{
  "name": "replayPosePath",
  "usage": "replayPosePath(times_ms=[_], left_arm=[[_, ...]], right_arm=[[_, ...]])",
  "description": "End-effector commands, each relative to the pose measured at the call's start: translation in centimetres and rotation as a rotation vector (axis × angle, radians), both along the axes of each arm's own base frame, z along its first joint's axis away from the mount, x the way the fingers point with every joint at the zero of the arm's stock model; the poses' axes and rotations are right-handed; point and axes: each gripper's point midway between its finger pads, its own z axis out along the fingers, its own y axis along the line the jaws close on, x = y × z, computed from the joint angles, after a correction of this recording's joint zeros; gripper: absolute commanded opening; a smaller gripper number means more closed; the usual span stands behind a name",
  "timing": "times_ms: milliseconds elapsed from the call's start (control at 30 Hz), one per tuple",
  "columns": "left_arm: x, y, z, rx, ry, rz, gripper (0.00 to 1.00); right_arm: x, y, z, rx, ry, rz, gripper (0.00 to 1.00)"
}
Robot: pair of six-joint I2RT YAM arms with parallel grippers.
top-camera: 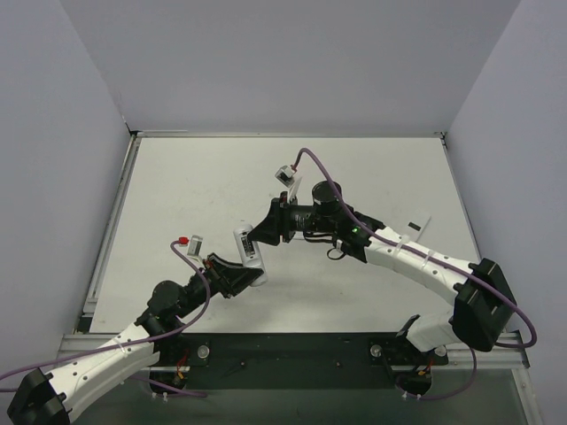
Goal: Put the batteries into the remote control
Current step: Adjust the battery in the remote control, then adjust the battery cover at the center of the board.
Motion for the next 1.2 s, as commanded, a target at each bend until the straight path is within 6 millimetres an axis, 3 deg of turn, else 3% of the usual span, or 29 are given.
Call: replayPosePath(times_ms=[0,433,567,700,867,1000,1133,1167], left_arm=[[-0.6,0.1,4.0,-0.084,-0.097,-0.014,0.0],[-0.3,0.2,3.8,-0.083,-0.093,0.0,0.0],[0.3,0.5,2.7,-0.078,-0.052,0.036,0.0],[1.4,0.5,0.1,0.01,0.026,0.08,0.0],[2.5,1.2,-3.7,0.092,0.12,0.153,0.0],[2.5,1.3,-4.5,0.1,0.144,0.158,0.0],[2.9,1.5,-4.7,0.109,0.143,0.182,0.0],[2.9,1.5,-4.7,0.112,0.144,0.18,0.0]], right_arm=[[1.1,0.9,2.8,0.077,-0.054,-0.006,0.35],[1.5,0.0,-2.3,-0.063,-0.034,-0.03,0.24],[1.4,-0.2,-1.6,-0.057,-0.052,-0.023,0.26],[1.9,-1.0,0.0,-0.06,-0.098,-0.031,0.39],[4.5,-4.3,1.2,-0.086,-0.141,-0.136,0.59],[7.7,-7.9,0.3,-0.167,-0.143,-0.251,0.66],[10.1,-11.0,-3.3,-0.344,-0.09,-0.332,0.67],[10.5,-11.5,-5.0,-0.393,-0.05,-0.333,0.68]])
